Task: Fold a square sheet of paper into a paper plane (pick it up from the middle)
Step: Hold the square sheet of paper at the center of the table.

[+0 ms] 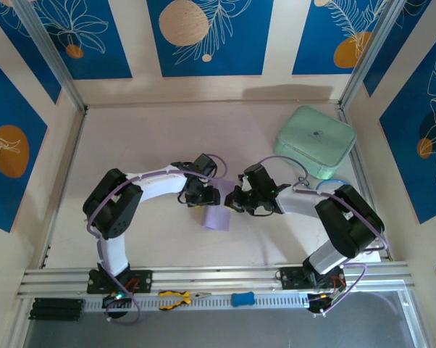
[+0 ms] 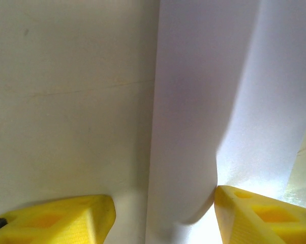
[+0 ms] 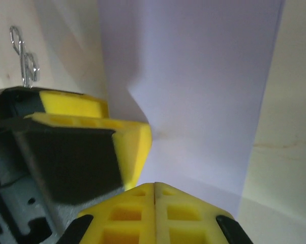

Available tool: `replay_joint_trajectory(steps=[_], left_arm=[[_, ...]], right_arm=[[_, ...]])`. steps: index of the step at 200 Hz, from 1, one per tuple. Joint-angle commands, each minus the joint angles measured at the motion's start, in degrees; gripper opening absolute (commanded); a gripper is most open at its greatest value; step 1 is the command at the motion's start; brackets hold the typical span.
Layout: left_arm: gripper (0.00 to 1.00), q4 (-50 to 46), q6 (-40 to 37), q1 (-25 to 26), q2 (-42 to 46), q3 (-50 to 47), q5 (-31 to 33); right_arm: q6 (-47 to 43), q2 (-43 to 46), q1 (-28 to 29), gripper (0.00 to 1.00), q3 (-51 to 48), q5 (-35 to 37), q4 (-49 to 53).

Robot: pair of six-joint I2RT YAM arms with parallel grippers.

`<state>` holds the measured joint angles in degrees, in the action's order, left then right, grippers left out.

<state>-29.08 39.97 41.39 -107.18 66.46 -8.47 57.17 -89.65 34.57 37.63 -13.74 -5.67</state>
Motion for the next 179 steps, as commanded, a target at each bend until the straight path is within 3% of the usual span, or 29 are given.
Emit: replay_joint_trajectory(steps=[1,117,179], left_arm=[[0.62,2.02,-1.02,0.13,-6.11,-2.38,2.71],[0.62,2.39,-0.99,0.47,-6.64,-2.11,2.47],[0.62,2.67,-0.77,0.58,-6.13,-2.12,2.25]], right_arm=[[0.86,-1.44,0.50,0.00,1.27,1.43,-0.58],[-0.54,-7.75,0.59,0.00,3.85,-1.25,-1.48],[-4.95,-9.55,0.40,0.00,-0.48,2.76,3.83]])
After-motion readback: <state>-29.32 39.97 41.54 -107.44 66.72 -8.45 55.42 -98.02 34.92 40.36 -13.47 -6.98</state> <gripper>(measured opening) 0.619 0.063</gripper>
